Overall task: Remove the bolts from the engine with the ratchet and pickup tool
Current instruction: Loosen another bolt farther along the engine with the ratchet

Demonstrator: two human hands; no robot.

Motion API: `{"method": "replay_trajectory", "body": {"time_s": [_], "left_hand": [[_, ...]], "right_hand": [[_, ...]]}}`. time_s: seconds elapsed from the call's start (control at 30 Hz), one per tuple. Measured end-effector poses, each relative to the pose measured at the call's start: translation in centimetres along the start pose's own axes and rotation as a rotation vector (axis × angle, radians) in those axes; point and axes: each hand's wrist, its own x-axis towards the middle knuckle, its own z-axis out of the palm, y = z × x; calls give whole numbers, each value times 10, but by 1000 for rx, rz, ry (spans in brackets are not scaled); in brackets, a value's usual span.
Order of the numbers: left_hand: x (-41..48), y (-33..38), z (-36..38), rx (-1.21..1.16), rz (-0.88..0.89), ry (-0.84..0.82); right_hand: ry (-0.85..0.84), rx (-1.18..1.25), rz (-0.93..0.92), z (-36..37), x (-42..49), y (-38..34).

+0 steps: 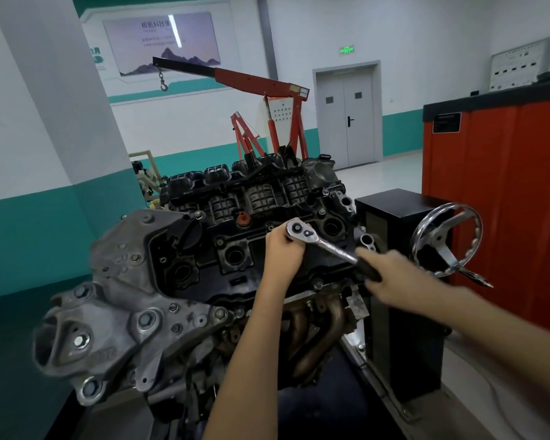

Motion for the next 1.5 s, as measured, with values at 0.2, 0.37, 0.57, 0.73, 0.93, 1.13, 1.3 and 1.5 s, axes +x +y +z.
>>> {"method": "replay_trajectory", "body": {"time_s": [0.2, 0.37, 0.57, 0.73, 0.93, 1.13, 1.3, 1.5], "left_hand": [[-6, -3, 0, -99, -32, 78], [-9, 0, 12, -103, 4, 121], [-11, 2, 0, -22, 34, 63], [-8, 8, 0, 52, 139, 53], [-12, 4, -3, -51, 81, 27], [-12, 6, 10, -149, 57, 160], [-10, 3, 1, -107, 36, 75], [-4, 7, -2, -41, 53, 8]], "right_hand": [[175, -235, 18, 2, 5, -7], [251, 615, 258, 91, -34, -75], [168, 576, 183, 87, -26, -66], [-1, 100, 16, 5, 2, 1], [99, -24, 56, 10, -2, -9], [233, 702, 257, 105, -29, -101], [123, 569, 204, 80, -28, -69], [36, -368, -56, -28, 21, 4]]}}
